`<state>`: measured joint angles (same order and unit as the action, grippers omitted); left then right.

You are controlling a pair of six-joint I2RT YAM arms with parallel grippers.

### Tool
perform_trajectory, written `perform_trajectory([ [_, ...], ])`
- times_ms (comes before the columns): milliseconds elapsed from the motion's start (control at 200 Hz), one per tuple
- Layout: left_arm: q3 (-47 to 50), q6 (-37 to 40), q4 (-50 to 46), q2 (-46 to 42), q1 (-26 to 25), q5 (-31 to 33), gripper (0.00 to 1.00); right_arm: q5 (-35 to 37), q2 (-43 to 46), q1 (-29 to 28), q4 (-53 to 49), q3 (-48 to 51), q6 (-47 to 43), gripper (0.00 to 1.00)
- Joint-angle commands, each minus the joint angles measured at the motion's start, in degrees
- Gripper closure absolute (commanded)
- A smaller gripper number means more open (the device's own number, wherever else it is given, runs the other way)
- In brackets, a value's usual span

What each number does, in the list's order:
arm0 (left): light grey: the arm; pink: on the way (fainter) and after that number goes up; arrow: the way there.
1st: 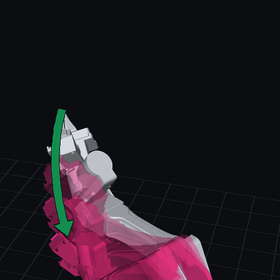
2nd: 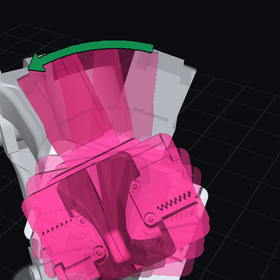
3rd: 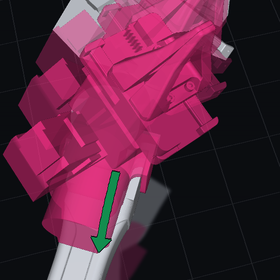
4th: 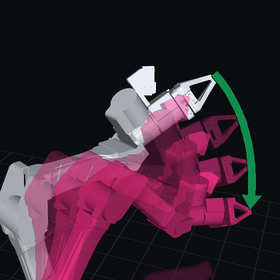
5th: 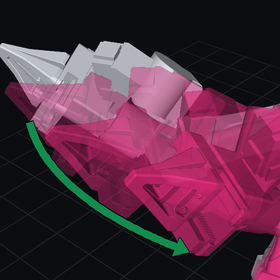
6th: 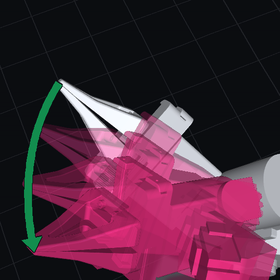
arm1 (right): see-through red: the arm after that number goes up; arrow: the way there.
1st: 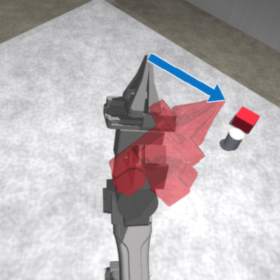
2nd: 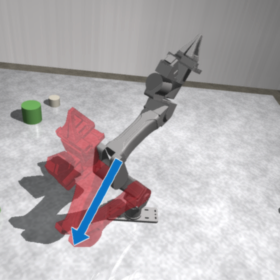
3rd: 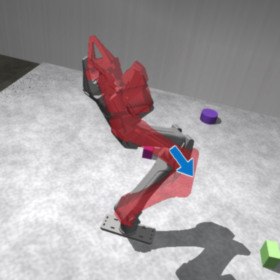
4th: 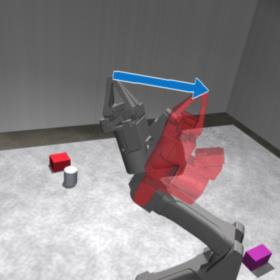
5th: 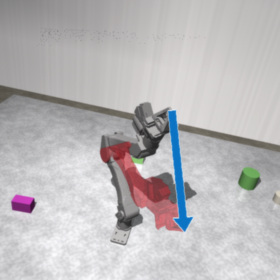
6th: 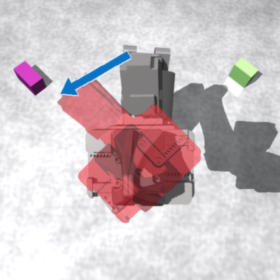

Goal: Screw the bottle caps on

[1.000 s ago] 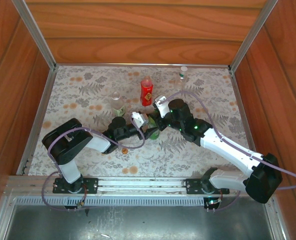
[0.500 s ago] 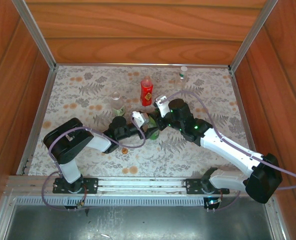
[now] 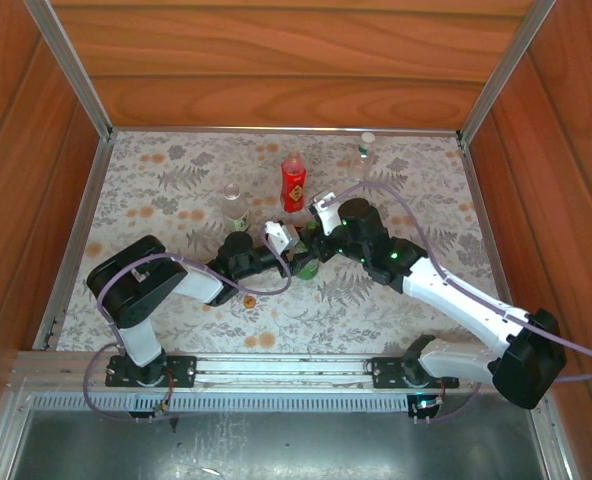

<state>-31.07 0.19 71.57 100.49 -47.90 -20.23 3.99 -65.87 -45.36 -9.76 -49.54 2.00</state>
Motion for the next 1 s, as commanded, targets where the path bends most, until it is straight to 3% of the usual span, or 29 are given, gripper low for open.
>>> perform_trajectory([
  [0,1.24,0.51,2.08,-1.19,0.02,-0.85,0.35,-0.82,4.7,-0.16,2.61,0.1,0.37,0.28],
  [190,3.16,-0.07,1.95,-2.61,1.05,-1.33,0.35,7.54,11.09,1.0,5.22,4.75,2.57,0.22],
  [365,4.12,-1.01,1.97,-3.67,1.01,-2.34,0.36,14.66,11.86,7.1,1.06,8.7,8.43,0.24],
  [615,5.59,-0.77,1.68,-3.83,0.82,-1.11,0.36,12.64,2.19,14.4,-0.57,10.61,11.78,0.33],
  [994,6.2,3.42,1.47,-3.46,0.54,-2.36,0.36,10.29,-15.28,18.96,-0.3,7.03,16.22,0.51],
])
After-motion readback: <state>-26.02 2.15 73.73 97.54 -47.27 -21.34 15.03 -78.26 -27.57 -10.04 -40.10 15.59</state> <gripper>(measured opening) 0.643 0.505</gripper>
